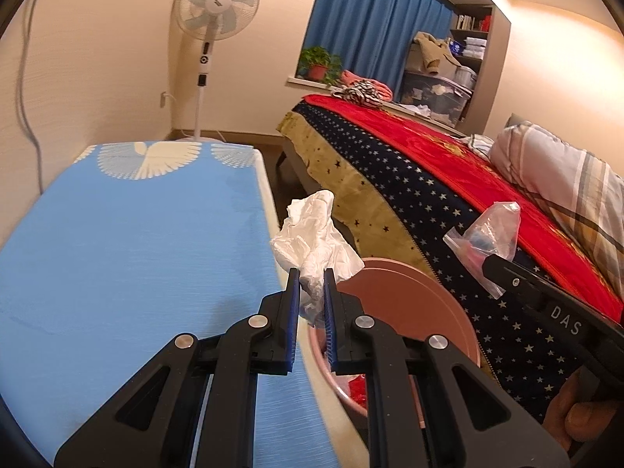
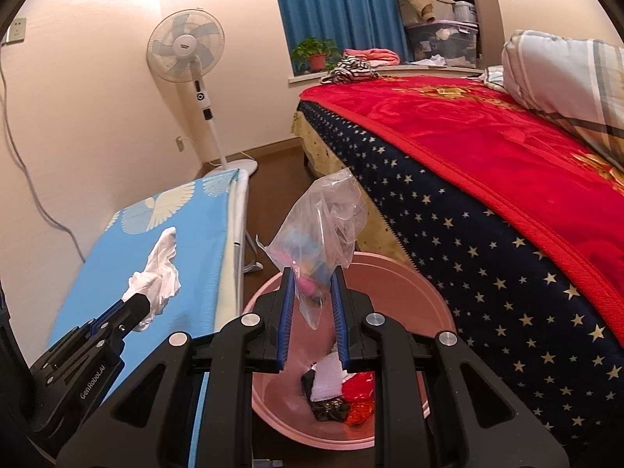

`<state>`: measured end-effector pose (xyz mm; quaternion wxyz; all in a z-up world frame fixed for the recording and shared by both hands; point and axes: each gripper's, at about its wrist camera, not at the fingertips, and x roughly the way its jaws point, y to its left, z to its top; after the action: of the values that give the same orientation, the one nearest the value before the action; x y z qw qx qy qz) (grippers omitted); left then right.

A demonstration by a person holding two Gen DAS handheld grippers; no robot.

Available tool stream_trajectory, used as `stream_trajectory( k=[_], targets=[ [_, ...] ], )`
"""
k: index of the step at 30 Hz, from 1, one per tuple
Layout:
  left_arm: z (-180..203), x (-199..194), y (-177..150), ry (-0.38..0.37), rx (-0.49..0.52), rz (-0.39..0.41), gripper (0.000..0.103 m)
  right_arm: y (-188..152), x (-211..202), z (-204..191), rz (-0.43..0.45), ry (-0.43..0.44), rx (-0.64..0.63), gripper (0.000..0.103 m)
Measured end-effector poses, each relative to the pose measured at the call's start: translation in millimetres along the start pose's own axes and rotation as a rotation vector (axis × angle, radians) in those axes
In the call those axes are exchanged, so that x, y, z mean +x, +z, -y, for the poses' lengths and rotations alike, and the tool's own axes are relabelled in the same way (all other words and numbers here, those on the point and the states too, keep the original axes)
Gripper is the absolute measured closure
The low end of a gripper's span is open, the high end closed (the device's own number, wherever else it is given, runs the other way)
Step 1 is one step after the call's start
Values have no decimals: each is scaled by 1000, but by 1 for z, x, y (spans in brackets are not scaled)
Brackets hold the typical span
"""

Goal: Collect trash
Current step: 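Carry the white tissue and clear plastic bag over the pink bin, then open the left gripper over the bin while the right gripper releases the clear bag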

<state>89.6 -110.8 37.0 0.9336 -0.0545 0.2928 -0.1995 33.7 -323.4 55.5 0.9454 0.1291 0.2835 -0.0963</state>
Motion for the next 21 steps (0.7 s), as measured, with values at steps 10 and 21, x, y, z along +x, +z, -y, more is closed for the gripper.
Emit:
stream_trajectory(
  k=[10, 21],
  targets=[
    [18, 15, -3, -44, 16, -21, 91, -2, 7, 13, -19, -41, 28, 84],
    [31, 17, -2, -162, 58, -36, 79, 1, 1, 20, -9, -88, 35, 79]
  ],
)
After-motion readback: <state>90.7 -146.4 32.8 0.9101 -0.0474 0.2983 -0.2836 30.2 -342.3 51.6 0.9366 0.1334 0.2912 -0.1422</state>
